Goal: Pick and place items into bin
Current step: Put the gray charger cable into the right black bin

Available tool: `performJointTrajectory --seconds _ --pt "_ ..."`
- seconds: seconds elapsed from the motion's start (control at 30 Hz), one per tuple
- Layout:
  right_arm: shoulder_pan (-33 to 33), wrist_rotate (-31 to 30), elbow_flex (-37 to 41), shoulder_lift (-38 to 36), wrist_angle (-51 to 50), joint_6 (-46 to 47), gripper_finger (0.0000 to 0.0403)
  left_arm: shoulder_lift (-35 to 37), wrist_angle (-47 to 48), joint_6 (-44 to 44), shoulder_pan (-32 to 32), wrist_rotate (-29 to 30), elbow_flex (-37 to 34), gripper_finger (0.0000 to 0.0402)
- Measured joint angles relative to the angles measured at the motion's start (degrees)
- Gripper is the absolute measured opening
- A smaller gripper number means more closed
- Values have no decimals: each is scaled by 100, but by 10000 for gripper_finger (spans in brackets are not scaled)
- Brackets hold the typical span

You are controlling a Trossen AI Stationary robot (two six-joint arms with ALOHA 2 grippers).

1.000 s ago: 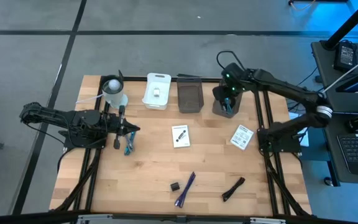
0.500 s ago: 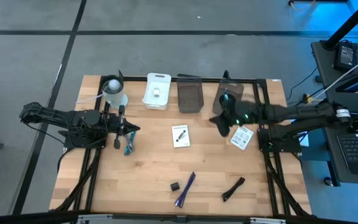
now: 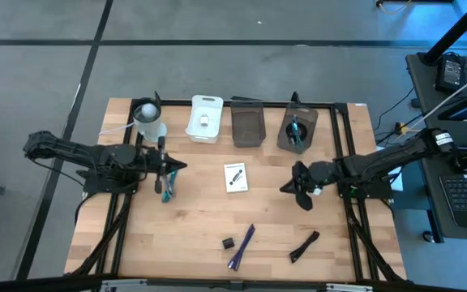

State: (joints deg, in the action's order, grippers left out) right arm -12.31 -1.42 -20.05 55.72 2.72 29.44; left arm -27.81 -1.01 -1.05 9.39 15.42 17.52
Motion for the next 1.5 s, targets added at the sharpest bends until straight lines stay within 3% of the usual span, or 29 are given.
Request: performJointTrajectory --seconds 0.2,0.43,0.53,0.67,0.93,1.17,1.5 --pt "-1 -4 60 -9 -7 -616 2 -680 -14 -512 0 302 318 2" --pt "-1 -1 61 -11 -264 -1024 2 -1728 800 -1005 0 365 1398 2" --pt "-1 -1 61 -11 -516 -977 2 -2173 1754 -2169 0 742 1978 2" --pt "-1 1 61 -11 -975 -741 4 -2633 3360 -4497 -122 1180 2653 3" --pt "-1 6 61 -11 -1191 -1187 4 -2924 5461 -8032 -356 794 2844 4" --pt "-1 158 61 -13 -1191 -1364 5 -3109 6407 -9136 -356 545 2844 32" --pt "-1 163 61 -13 -1152 -1361 5 -3653 6535 -9998 -356 486 2820 110"
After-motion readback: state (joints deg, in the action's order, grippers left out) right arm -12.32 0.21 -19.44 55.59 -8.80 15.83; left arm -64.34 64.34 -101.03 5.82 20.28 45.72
